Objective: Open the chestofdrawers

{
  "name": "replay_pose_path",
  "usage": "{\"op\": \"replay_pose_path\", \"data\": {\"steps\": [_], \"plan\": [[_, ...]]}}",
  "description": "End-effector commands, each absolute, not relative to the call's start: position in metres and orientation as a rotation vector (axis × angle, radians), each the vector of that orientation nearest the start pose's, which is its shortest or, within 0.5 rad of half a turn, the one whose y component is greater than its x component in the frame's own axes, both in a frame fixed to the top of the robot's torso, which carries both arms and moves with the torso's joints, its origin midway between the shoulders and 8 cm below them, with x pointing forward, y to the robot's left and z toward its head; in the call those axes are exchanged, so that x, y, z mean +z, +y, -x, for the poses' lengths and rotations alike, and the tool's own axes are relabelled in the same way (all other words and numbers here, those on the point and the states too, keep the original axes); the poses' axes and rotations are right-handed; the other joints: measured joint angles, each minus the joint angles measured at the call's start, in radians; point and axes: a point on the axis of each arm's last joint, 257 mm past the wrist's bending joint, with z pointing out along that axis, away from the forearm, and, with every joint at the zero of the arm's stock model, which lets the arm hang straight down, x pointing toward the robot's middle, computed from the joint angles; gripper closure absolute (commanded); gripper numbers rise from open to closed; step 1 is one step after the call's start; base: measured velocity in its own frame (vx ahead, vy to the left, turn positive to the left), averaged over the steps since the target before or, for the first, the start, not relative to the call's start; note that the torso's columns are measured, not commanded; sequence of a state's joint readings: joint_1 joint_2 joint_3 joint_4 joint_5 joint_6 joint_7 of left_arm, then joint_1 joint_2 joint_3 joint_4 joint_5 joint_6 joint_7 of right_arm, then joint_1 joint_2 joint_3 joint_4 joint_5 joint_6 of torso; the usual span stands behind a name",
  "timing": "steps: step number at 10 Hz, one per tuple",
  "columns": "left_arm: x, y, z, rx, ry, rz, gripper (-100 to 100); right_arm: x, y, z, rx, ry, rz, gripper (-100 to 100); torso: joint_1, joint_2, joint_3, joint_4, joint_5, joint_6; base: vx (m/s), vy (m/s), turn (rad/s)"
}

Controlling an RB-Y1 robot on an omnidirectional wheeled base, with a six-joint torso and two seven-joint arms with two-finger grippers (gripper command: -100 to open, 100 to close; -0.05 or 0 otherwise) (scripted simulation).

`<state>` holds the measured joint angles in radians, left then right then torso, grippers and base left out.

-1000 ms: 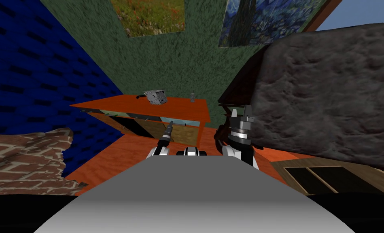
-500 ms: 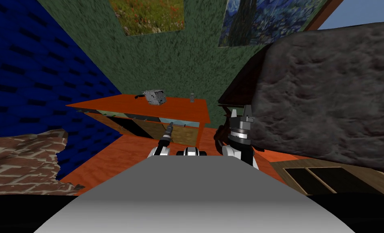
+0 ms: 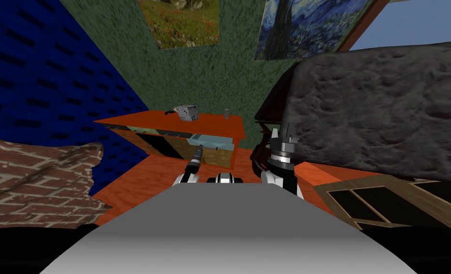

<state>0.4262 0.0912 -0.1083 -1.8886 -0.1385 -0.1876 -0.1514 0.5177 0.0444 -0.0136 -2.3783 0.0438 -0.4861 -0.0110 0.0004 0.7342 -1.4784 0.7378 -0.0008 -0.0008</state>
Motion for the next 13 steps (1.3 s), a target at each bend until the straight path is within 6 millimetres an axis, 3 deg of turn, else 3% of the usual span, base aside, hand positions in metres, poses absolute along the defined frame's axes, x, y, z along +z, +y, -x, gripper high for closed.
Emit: {"op": "replay_pose_path", "data": {"steps": [1, 3, 9, 13], "plan": [[-0.211, 0.237, -0.424, -0.990, 1.295, 0.873, -100, 0.060, -0.281, -0.323, 1.276, 0.549, -0.608, 0, -0.002, 0.022, 0.011, 0.003, 0.000, -0.002, -0.129, 0.011, -0.034], [-0.211, 0.237, -0.424, -0.990, 1.295, 0.873, -100, 0.060, -0.281, -0.323, 1.275, 0.549, -0.608, 0, 0.002, -0.011, -0.007, -0.003, 0.001, 0.001, 0.000, 0.000, 0.000], [-0.211, 0.237, -0.424, -0.990, 1.295, 0.873, -100, 0.060, -0.281, -0.323, 1.275, 0.549, -0.608, 0, 0.000, 0.005, 0.003, 0.001, 0.001, 0.001, 0.000, 0.000, 0.000], [-0.189, 0.239, -0.413, -0.983, 1.291, 0.876, -100, 0.060, -0.281, -0.323, 1.275, 0.549, -0.608, 0, 0.000, 0.004, 0.002, 0.000, 0.001, 0.001, 0.000, 0.000, 0.000]]}}
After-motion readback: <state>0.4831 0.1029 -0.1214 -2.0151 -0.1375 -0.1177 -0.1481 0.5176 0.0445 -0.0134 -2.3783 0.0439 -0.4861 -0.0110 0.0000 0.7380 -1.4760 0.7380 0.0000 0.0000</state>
